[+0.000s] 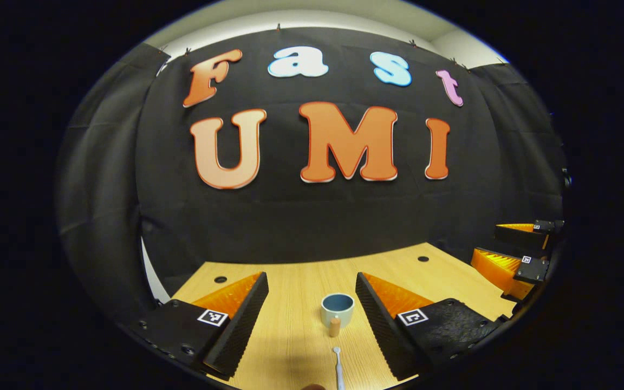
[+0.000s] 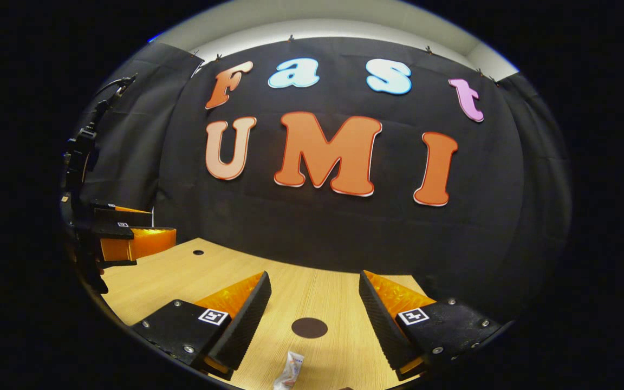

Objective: Put the toothbrush and toothpaste on the desktop into the cup, then pick up the cup and place it on the coaster on the desktop.

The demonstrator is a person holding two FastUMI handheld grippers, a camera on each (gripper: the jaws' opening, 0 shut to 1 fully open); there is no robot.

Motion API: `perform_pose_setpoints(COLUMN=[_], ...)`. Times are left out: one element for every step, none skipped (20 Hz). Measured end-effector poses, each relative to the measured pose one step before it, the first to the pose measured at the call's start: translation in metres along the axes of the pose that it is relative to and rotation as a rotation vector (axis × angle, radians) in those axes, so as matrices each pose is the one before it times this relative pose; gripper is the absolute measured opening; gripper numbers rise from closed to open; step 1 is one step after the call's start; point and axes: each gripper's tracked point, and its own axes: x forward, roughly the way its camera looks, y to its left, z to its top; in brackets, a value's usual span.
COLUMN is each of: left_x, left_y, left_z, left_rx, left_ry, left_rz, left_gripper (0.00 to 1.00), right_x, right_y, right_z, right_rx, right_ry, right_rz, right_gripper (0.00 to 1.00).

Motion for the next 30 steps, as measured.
perform_pose_setpoints(left_x=[0.00258,0.00257,0.00385,0.00469,0.00316,0.00425,0.00609,0.00528,0.00809,0.00531,0.00516,0.00616,0.00649,0.00621,0.00478,-0.00295,0.00176,-0.00054,0.00084,0.00206,0.00223,0.00108,0.00084,0.00058,0.00119,0.00100,0.00254,0.00521,0.00435,0.00521], left_y=[-0.00535,-0.00407,-0.00242,-0.00278,-0.00484,-0.00702,-0.00524,-0.00226,-0.00354,-0.00281,-0.00359,-0.00335,-0.00468,-0.00456,-0.00153,-0.00102,-0.00023,0.00182,0.00247,0.00018,0.00024,-0.00079,-0.00077,-0.00085,-0.00124,0.00282,0.00357,0.00372,0.00114,0.00208], left_z=[-0.00988,-0.00808,-0.00778,-0.01047,-0.01015,-0.01301,-0.01157,-0.01026,-0.01051,-0.00869,-0.00847,-0.01294,-0.00893,-0.00934,-0.00797,-0.00762,-0.00466,-0.00625,-0.00430,-0.00311,-0.00287,-0.00371,-0.00306,-0.00450,-0.00250,-0.00203,-0.00175,-0.00290,-0.00195,-0.00140], left_rx=[0.00741,0.01183,0.00833,0.00217,0.00217,0.00624,0.01687,0.01698,0.01410,0.00867,-0.00559,-0.01291,-0.01303,-0.01395,-0.01376,-0.01268,-0.01267,-0.01427,-0.01478,-0.01399,-0.01305,-0.01156,-0.00869,-0.01376,-0.01376,-0.00086,-0.00103,-0.00159,-0.00064,-0.00328], left_ry=[0.04610,0.03893,0.04388,0.03788,0.04531,0.03913,0.04980,0.04527,0.03804,0.03800,0.03729,0.04164,0.03490,0.03607,0.05131,0.03897,0.03230,0.03533,0.03333,0.02879,0.03173,0.03045,0.03490,0.03870,0.03538,0.03006,0.02340,0.02220,0.02638,0.02560], left_rz=[-0.01985,-0.01910,-0.01793,-0.01395,-0.01918,-0.02061,-0.02008,-0.00489,-0.00708,-0.01491,-0.01680,-0.01527,-0.02150,-0.01923,-0.00916,-0.01019,-0.00747,-0.00085,0.00037,-0.00147,-0.00170,0.00029,0.00110,-0.00232,-0.00577,0.00771,0.01675,0.01396,-0.00694,-0.00510], left_gripper=[0.98,0.98,0.98,0.97,0.98,0.98,0.98,0.98,0.98,0.97,0.98,0.98,0.98,0.98,0.98,0.98,0.98,0.98,0.96,0.94,0.94,0.93,0.94,0.93,0.93,0.93,0.94,0.94,0.94,0.93], right_x=[0.00191,0.00224,0.00313,0.00295,0.00337,0.00435,0.00657,0.00455,0.00626,0.00677,0.00872,0.01341,0.00472,0.00544,0.00612,0.00452,0.00126,-0.00367,-0.00156,0.00029,0.00118,0.00699,0.00570,0.00878,0.00742,0.00553,0.00471,0.00280,0.00163,0.00085], right_y=[0.00049,0.00136,0.00218,0.00378,0.00378,0.00361,0.00783,0.00557,0.00179,-0.00234,-0.00262,-0.00164,-0.00099,-0.00238,-0.00340,-0.00400,-0.00163,-0.00017,-0.00094,-0.00091,0.00012,0.00274,0.00190,0.00115,0.00031,0.00065,-0.00061,-0.00147,-0.00103,0.00183], right_z=[-0.01039,-0.01432,-0.01242,-0.01495,-0.01484,-0.01284,-0.01471,-0.01712,-0.01694,-0.01475,-0.00946,-0.01378,-0.00706,-0.00559,-0.00471,-0.00361,-0.00069,0.00000,0.00012,-0.00283,-0.00129,-0.00240,-0.00316,-0.00717,-0.00580,-0.00747,-0.00241,-0.00211,0.00258,0.00034], right_rx=[-0.00355,-0.00746,-0.00751,-0.00264,0.00488,0.01267,0.02699,0.03405,0.02524,0.01130,-0.00074,-0.00193,0.00229,0.00884,0.00340,0.00366,-0.00443,-0.00570,-0.00808,-0.01121,-0.01123,-0.01050,-0.00857,-0.00300,0.00909,0.01460,0.00682,-0.00119,-0.00731,-0.00398], right_ry=[0.04581,0.04771,0.05185,0.05264,0.05044,0.05627,0.05863,0.06567,0.07220,0.06258,0.04736,0.03532,0.03969,0.03125,0.03211,0.02149,0.02656,0.02291,0.02053,0.01990,0.01908,0.01680,0.01999,0.01548,0.02366,0.03156,0.01951,0.00838,-0.00411,0.00152], right_rz=[0.00419,0.00527,0.01030,0.01109,0.01852,0.02510,0.03684,0.03931,0.01552,-0.00085,-0.00925,-0.00750,-0.00204,-0.00324,-0.00622,-0.01031,-0.01068,-0.00988,-0.00653,-0.00533,-0.00373,-0.00379,0.00051,0.00100,0.00327,0.00767,0.00205,-0.00711,-0.00185,0.01031], right_gripper=[0.98,0.97,0.97,0.96,0.96,0.94,0.94,0.93,0.93,0.92,0.92,0.90,0.89,0.88,0.88,0.87,0.86,0.84,0.84,0.82,0.81,0.80,0.75,0.78,0.78,0.74,0.72,0.69,0.64,0.63])
